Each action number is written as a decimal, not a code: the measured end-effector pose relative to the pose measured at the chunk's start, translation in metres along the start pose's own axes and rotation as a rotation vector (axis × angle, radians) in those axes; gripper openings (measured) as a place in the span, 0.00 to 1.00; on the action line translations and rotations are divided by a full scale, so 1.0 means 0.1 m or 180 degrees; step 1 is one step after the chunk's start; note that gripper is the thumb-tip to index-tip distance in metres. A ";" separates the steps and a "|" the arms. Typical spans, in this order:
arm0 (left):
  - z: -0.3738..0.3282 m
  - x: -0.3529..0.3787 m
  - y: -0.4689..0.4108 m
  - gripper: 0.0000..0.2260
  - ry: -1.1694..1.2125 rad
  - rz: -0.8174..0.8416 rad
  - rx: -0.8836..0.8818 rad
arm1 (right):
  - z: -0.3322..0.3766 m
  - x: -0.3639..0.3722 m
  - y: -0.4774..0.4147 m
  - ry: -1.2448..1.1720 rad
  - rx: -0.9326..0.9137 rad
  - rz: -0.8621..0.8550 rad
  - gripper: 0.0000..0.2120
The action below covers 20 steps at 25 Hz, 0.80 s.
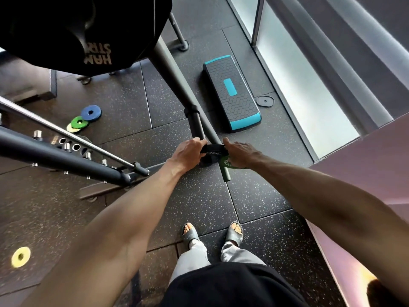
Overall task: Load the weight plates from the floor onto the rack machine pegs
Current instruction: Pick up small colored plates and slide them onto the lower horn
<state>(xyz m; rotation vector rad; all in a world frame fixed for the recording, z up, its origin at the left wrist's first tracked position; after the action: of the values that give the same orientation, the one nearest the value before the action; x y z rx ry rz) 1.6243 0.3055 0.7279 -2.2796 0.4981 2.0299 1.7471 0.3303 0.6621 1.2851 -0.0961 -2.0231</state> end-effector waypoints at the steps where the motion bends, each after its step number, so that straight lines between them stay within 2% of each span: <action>1: 0.04 -0.03 -0.05 0.07 -0.0082 -0.0040 -0.0008 | -0.01 -0.02 -0.04 0.0022 -0.0001 -0.0138 0.27; 5: 0.17 -0.13 -0.28 0.07 -0.0335 -0.0108 -0.0097 | -0.02 -0.16 -0.24 -0.0017 0.0113 -0.0521 0.27; 10: 0.46 -0.24 -0.55 0.09 -0.0263 -0.0299 -0.0406 | 0.11 -0.45 -0.56 -0.0104 0.0129 -0.0787 0.26; 15: 0.62 -0.36 -0.79 0.11 -0.0283 -0.0408 -0.0587 | 0.07 -0.53 -0.77 -0.0124 0.0197 -0.0700 0.32; 16: 0.64 -0.36 -0.80 0.12 -0.0269 -0.0417 -0.0612 | 0.04 -0.51 -0.77 -0.0109 0.0219 -0.0696 0.30; 19: 0.64 -0.33 -0.74 0.14 -0.0318 -0.0450 -0.0791 | -0.14 -0.35 -0.63 -0.0127 0.0444 -0.0456 0.11; 20: 0.62 -0.34 -0.72 0.17 -0.0534 -0.0568 -0.0826 | -0.23 -0.27 -0.55 -0.0163 0.0558 -0.0325 0.08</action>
<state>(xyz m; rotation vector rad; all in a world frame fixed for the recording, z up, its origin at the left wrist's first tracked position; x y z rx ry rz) 1.5815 0.3955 0.7399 -2.1603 0.0199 2.2794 1.7429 0.3941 0.6477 1.3701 -0.2411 -2.1747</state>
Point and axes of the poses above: each hand's wrist, its own y-axis away from the middle knuckle, its own x-axis out of the palm, z = x × y, the point moved 10 cm from there along -y, towards the middle knuckle, and after that the axes turned 11 degrees about -y, right-handed, at the moved point
